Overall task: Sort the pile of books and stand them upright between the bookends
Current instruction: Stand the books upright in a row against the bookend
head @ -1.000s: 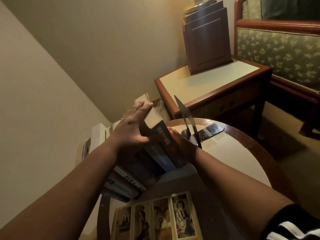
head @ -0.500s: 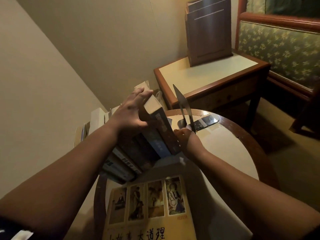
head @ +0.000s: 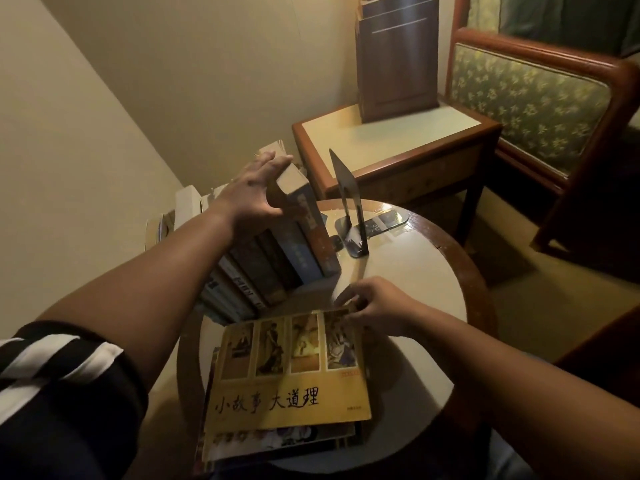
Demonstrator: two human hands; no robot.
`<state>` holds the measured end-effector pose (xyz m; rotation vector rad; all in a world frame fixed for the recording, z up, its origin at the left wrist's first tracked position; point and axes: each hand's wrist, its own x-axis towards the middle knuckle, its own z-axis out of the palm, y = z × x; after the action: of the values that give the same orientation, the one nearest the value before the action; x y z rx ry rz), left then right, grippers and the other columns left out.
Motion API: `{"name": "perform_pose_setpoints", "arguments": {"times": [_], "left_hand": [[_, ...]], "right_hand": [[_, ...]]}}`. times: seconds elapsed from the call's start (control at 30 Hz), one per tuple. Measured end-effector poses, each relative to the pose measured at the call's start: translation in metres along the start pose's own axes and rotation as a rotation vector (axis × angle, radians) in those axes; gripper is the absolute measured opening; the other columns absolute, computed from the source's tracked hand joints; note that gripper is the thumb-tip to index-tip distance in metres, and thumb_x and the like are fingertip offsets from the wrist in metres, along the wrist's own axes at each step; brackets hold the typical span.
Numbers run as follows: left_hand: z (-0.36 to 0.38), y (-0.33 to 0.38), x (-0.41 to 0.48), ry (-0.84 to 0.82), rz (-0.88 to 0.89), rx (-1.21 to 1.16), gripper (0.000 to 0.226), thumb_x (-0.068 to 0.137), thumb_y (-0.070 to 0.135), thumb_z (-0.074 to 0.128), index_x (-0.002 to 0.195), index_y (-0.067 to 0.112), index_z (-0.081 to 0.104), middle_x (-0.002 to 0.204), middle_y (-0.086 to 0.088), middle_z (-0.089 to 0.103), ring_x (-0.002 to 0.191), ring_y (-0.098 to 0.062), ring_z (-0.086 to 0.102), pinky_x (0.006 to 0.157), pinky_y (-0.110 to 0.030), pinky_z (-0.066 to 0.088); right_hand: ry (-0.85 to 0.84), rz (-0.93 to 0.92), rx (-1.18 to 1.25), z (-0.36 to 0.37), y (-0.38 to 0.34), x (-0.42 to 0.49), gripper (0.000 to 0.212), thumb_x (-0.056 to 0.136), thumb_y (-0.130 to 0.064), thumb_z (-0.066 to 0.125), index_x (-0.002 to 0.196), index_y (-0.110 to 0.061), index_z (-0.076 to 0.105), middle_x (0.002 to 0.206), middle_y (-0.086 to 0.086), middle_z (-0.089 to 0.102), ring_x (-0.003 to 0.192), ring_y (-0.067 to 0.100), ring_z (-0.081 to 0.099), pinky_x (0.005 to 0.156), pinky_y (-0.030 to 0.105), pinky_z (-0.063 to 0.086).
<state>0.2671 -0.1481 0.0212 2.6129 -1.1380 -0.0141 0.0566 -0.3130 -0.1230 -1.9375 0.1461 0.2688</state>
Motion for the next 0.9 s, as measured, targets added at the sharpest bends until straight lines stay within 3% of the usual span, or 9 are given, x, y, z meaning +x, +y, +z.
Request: {"name": "perform_pose_setpoints", "arguments": {"times": [0.07, 0.13, 0.23, 0.37, 0.43, 0.57, 0.77, 0.9], "left_hand": [[-0.002, 0.003, -0.003, -0.014, -0.016, -0.028, 0.104, 0.063, 0.061, 0.073, 0.153, 0.039, 0.025, 0.164, -0.001, 0.016, 0.15, -0.026, 0.017, 0.118, -0.051, 0.024], [-0.003, 0.005, -0.005, -0.023, -0.025, -0.053, 0.11, 0.053, 0.073, 0.06, 0.152, 0.04, 0.025, 0.164, -0.001, 0.015, 0.15, -0.027, 0.017, 0.117, -0.051, 0.024], [-0.003, 0.002, -0.004, -0.013, -0.007, -0.054, 0.104, 0.059, 0.062, 0.069, 0.151, 0.044, 0.023, 0.164, -0.001, 0.015, 0.149, -0.027, 0.018, 0.118, -0.054, 0.025], [0.001, -0.001, 0.002, 0.005, 0.006, -0.043, 0.096, 0.076, 0.028, 0.082, 0.152, 0.041, 0.024, 0.164, 0.0, 0.014, 0.149, -0.027, 0.018, 0.117, -0.055, 0.026], [0.002, -0.001, 0.003, 0.001, 0.007, -0.047, 0.097, 0.075, 0.031, 0.082, 0.152, 0.041, 0.024, 0.164, 0.0, 0.014, 0.149, -0.027, 0.017, 0.116, -0.055, 0.026], [0.004, -0.003, 0.005, 0.014, 0.015, -0.029, 0.096, 0.074, 0.032, 0.082, 0.152, 0.038, 0.026, 0.164, -0.003, 0.016, 0.149, -0.029, 0.017, 0.116, -0.057, 0.027], [0.004, -0.005, 0.009, 0.013, 0.025, -0.021, 0.095, 0.076, 0.024, 0.083, 0.152, 0.036, 0.027, 0.164, -0.005, 0.016, 0.15, -0.03, 0.013, 0.117, -0.058, 0.023], [0.003, -0.002, 0.008, 0.004, 0.03, -0.026, 0.098, 0.073, 0.032, 0.083, 0.153, 0.034, 0.027, 0.164, -0.006, 0.015, 0.15, -0.03, 0.013, 0.117, -0.058, 0.023]], "right_hand": [[0.038, 0.038, 0.068, -0.017, 0.005, -0.01, 0.026, 0.083, -0.01, 0.076, 0.107, -0.018, 0.071, 0.098, 0.003, 0.074, 0.088, 0.017, 0.073, 0.078, 0.039, 0.062], [0.087, 0.064, 0.084, -0.038, 0.013, -0.022, 0.026, 0.082, -0.007, 0.077, 0.104, -0.019, 0.071, 0.095, 0.005, 0.074, 0.087, 0.018, 0.073, 0.078, 0.041, 0.062], [0.128, 0.138, 0.012, -0.066, 0.026, -0.041, 0.025, 0.083, -0.01, 0.077, 0.102, -0.024, 0.07, 0.094, 0.004, 0.073, 0.086, 0.017, 0.072, 0.077, 0.038, 0.062], [0.195, 0.182, -0.185, -0.087, 0.036, -0.057, 0.022, 0.083, -0.022, 0.078, 0.101, -0.031, 0.068, 0.097, -0.001, 0.068, 0.088, 0.012, 0.066, 0.072, 0.03, 0.058], [0.174, 0.206, -0.263, -0.09, 0.035, -0.061, 0.021, 0.084, -0.025, 0.077, 0.102, -0.031, 0.067, 0.101, -0.003, 0.067, 0.09, 0.01, 0.064, 0.07, 0.025, 0.055], [0.139, 0.169, -0.533, -0.08, 0.025, -0.052, 0.032, 0.085, -0.033, 0.075, 0.115, -0.03, 0.066, 0.12, -0.005, 0.063, 0.105, 0.011, 0.057, 0.087, 0.03, 0.053], [-0.057, 0.001, -0.365, -0.043, -0.013, 0.001, 0.043, 0.086, -0.027, 0.074, 0.125, -0.028, 0.059, 0.13, -0.002, 0.059, 0.117, 0.017, 0.056, 0.09, 0.03, 0.052], [-0.159, 0.02, -0.26, -0.024, -0.02, 0.048, 0.047, 0.081, -0.025, 0.077, 0.124, -0.036, 0.061, 0.121, -0.008, 0.064, 0.11, 0.014, 0.064, 0.087, 0.032, 0.057]]}}
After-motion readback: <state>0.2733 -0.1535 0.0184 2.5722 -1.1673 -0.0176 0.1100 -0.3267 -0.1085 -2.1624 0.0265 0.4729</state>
